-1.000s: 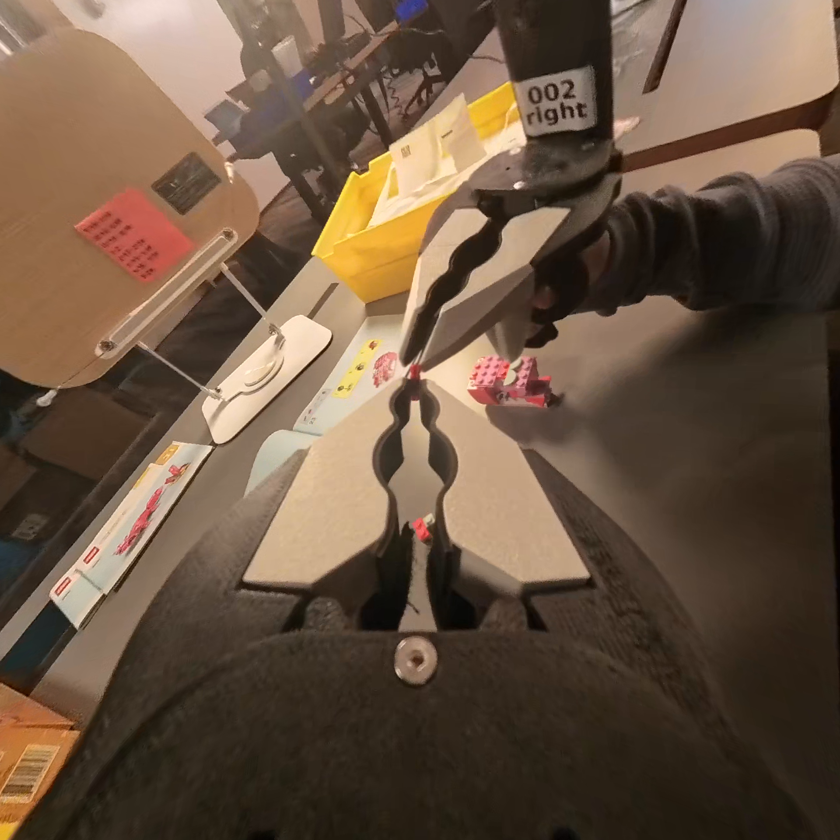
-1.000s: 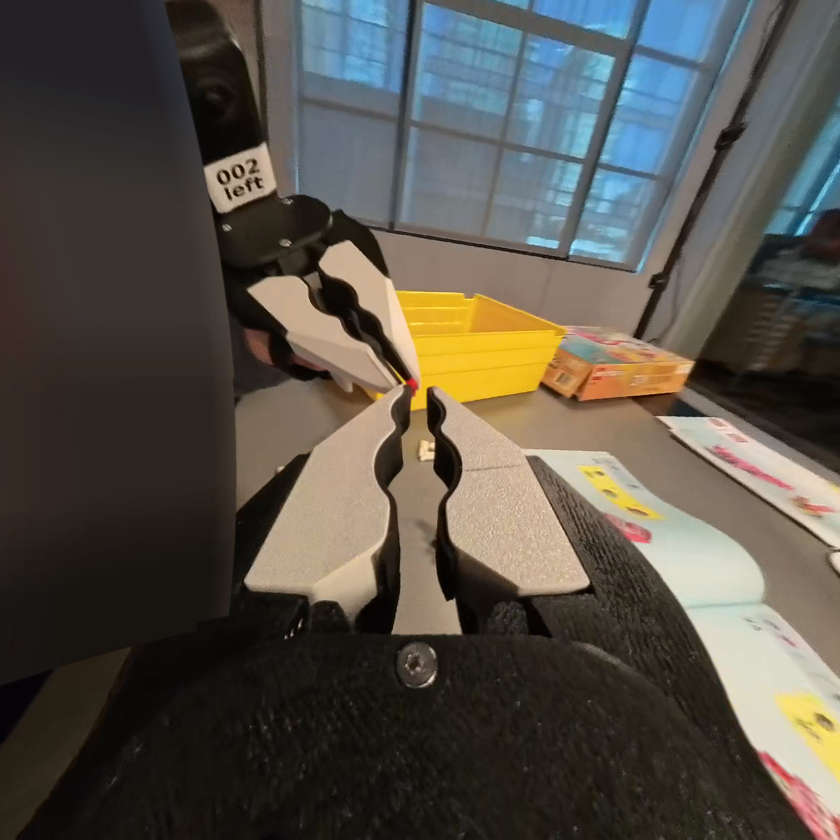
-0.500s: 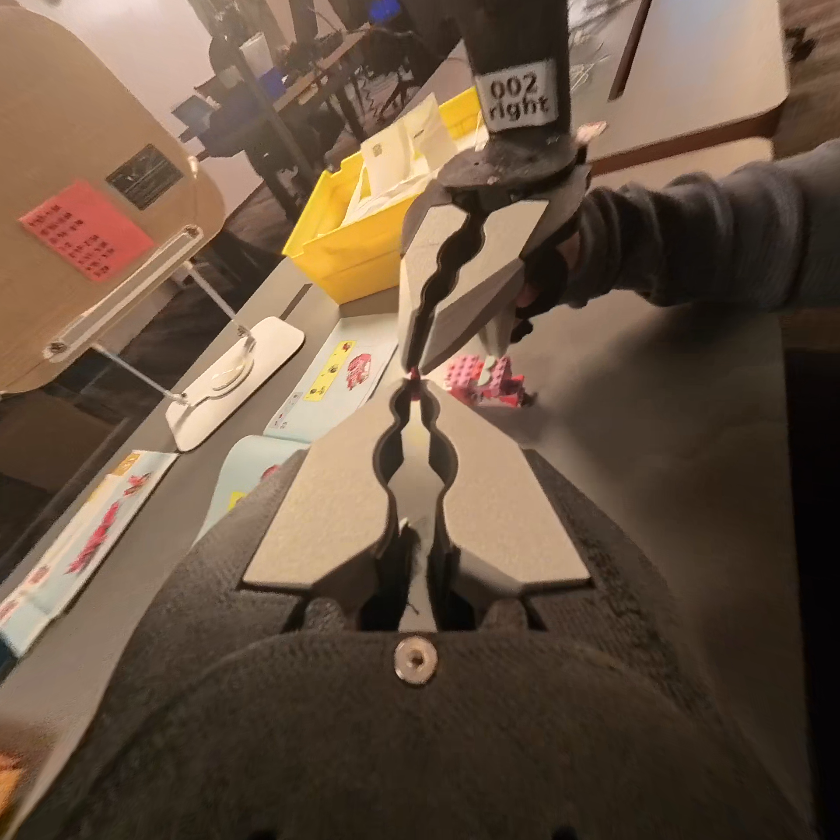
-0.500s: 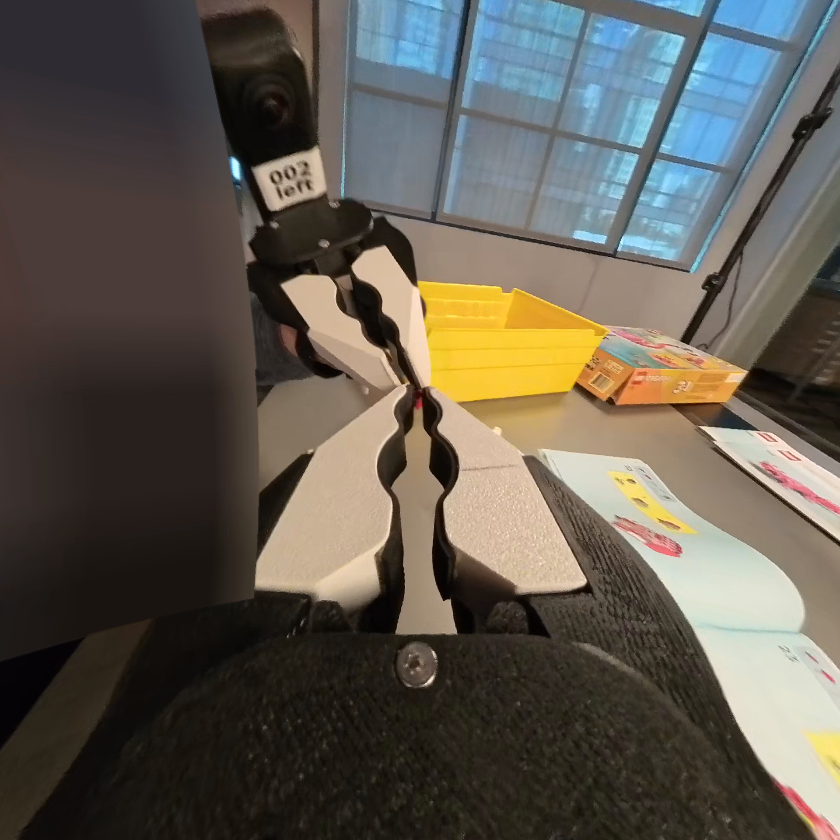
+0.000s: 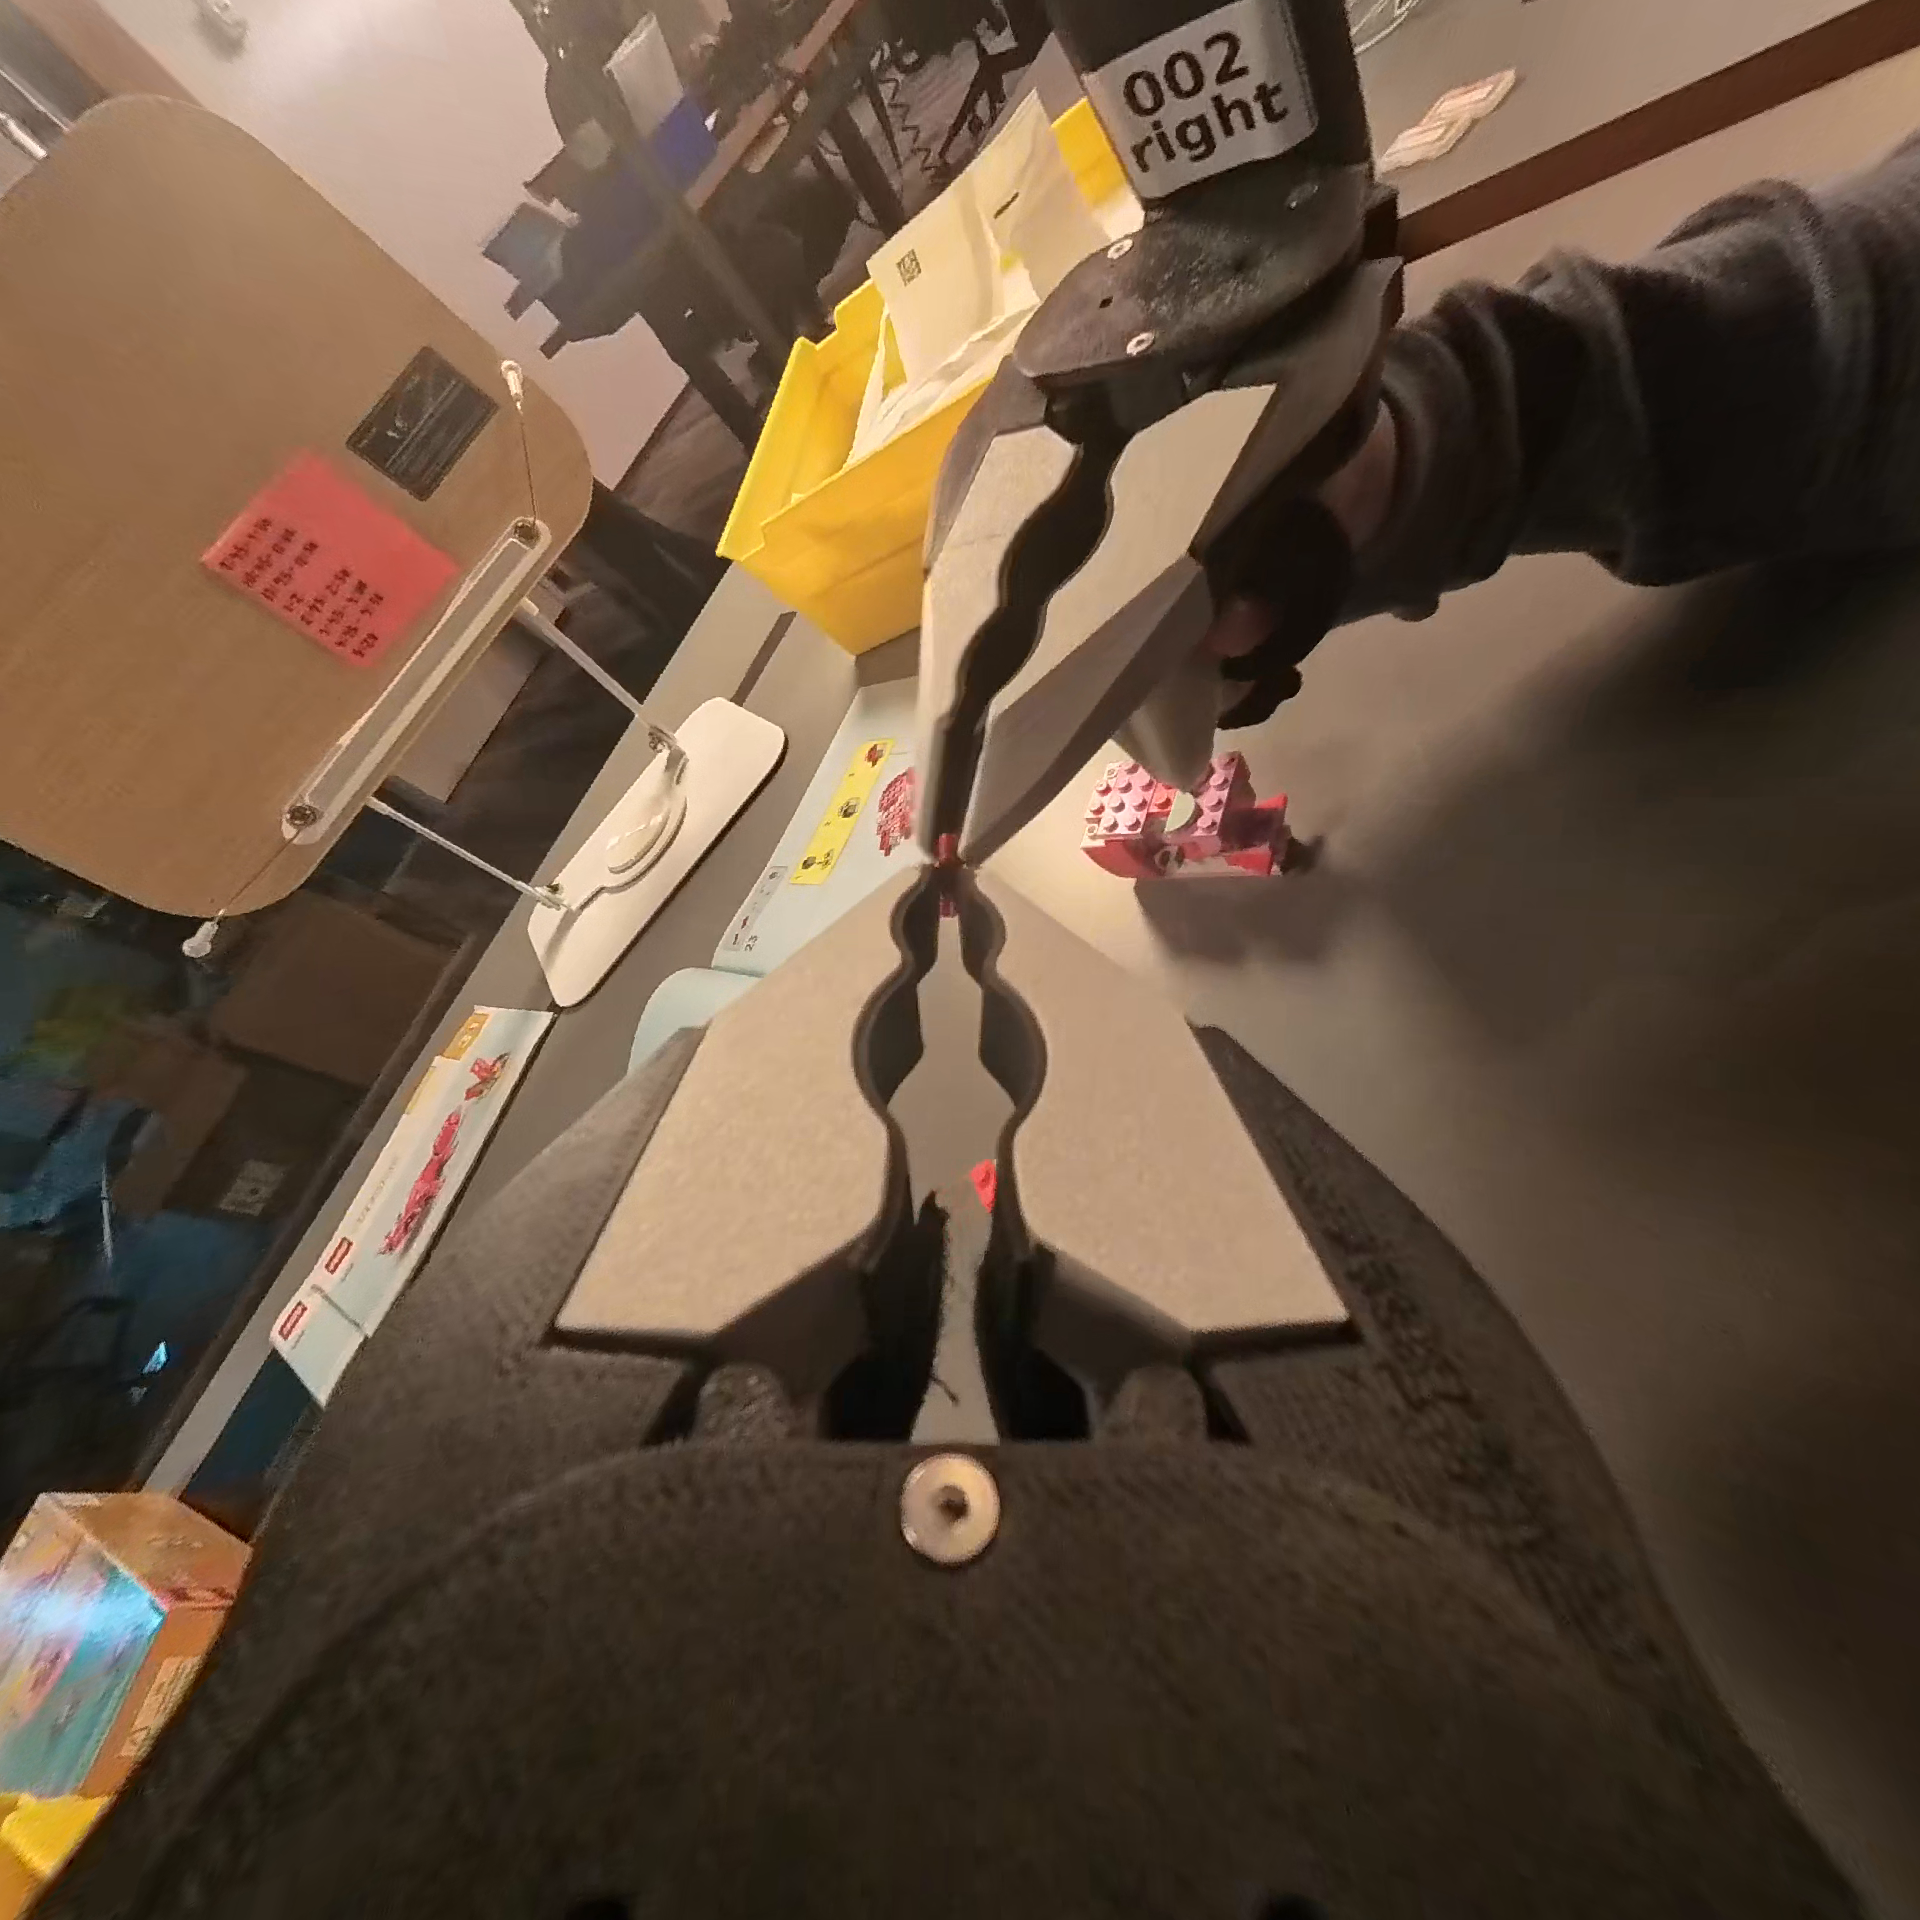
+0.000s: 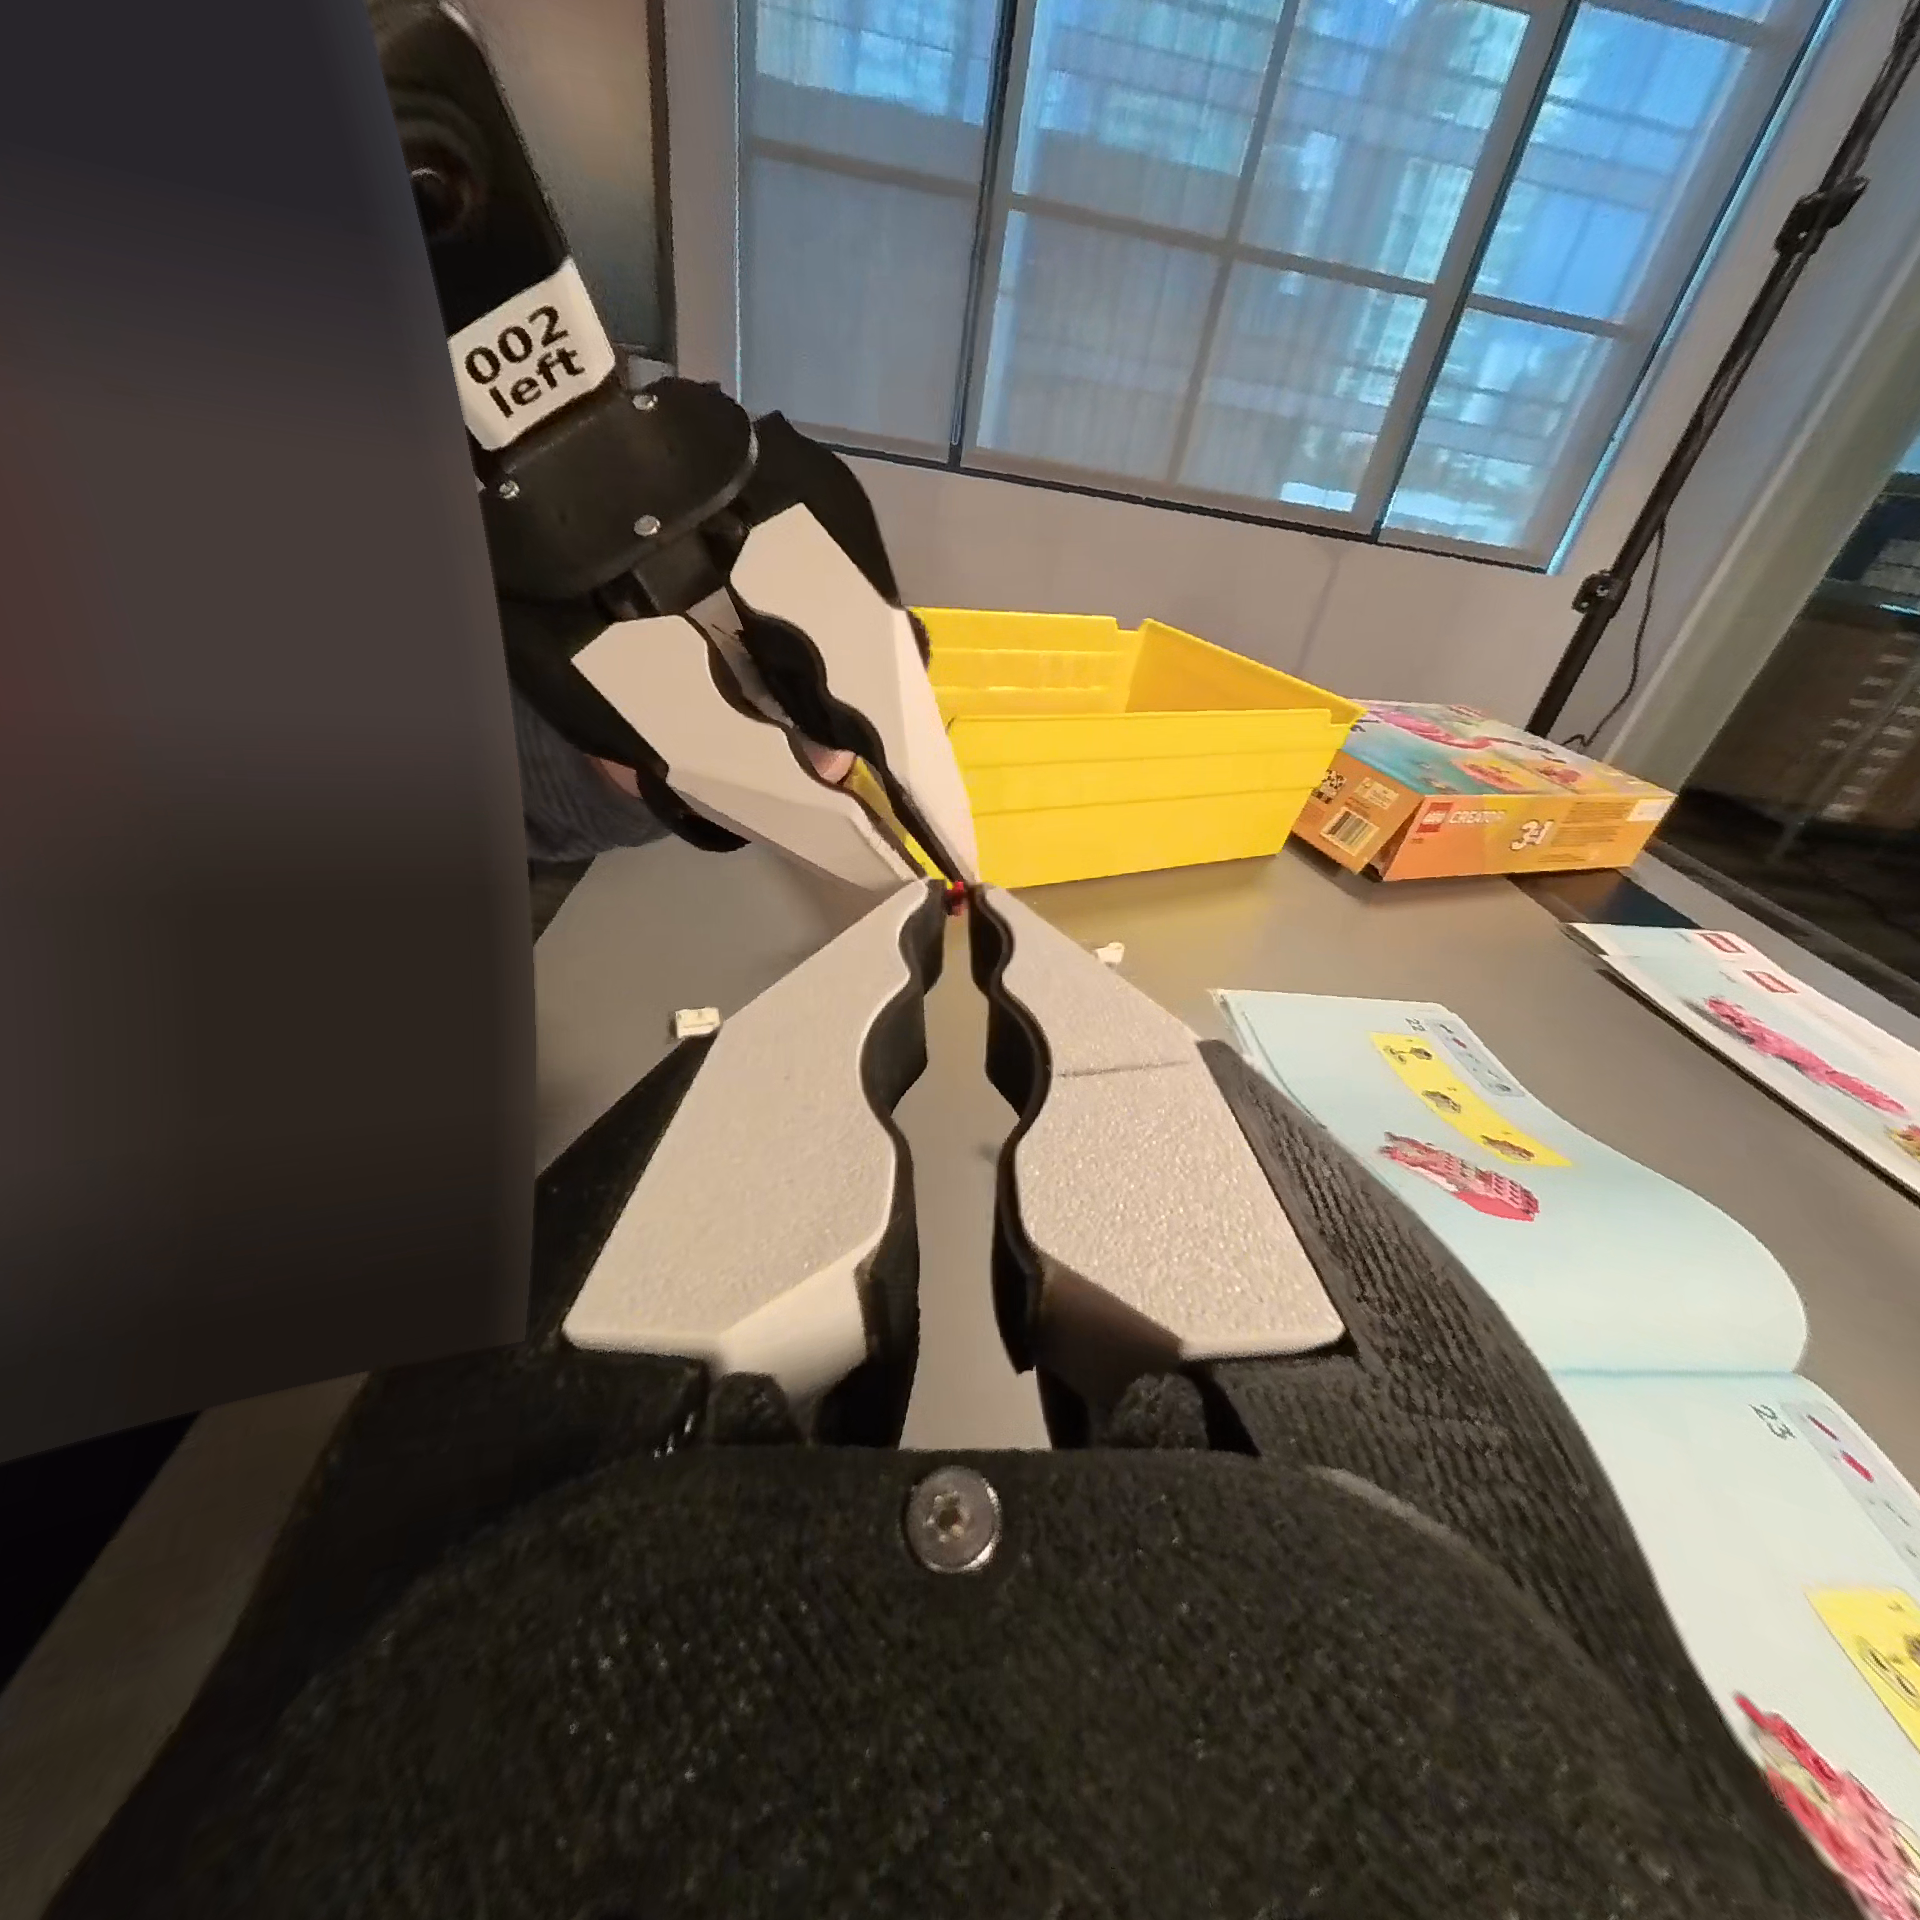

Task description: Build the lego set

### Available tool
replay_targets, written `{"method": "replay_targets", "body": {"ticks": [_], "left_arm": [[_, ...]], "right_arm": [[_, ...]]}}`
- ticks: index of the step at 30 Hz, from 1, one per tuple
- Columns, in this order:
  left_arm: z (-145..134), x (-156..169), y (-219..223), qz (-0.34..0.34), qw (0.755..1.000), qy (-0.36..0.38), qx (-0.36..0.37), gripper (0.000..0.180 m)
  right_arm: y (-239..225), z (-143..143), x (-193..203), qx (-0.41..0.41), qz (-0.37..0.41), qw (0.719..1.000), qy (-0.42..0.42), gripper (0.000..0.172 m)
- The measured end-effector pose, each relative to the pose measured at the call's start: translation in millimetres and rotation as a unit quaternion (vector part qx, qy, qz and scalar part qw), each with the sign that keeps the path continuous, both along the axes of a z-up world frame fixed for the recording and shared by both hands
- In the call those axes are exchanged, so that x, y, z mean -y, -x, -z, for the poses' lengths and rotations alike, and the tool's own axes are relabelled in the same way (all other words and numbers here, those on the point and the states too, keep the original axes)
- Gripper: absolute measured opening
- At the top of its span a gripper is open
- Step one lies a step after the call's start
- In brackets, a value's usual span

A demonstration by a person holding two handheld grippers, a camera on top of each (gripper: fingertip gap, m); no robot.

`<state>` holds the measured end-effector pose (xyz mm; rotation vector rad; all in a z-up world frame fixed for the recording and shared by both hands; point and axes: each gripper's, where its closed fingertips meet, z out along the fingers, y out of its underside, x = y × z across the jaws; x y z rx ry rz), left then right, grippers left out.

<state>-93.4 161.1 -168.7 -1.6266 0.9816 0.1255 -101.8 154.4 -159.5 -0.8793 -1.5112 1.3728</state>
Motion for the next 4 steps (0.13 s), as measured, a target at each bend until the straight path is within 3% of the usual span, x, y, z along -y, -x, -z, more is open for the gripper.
{"method": "replay_targets", "body": {"ticks": [4], "left_arm": [[0.3,2.1,-2.3,0.008,1.000,0.000,0.006,0.003]], "right_arm": [[-1.8,-0.5,2.5,0.001,-0.012,1.000,-0.005,0.002]]}}
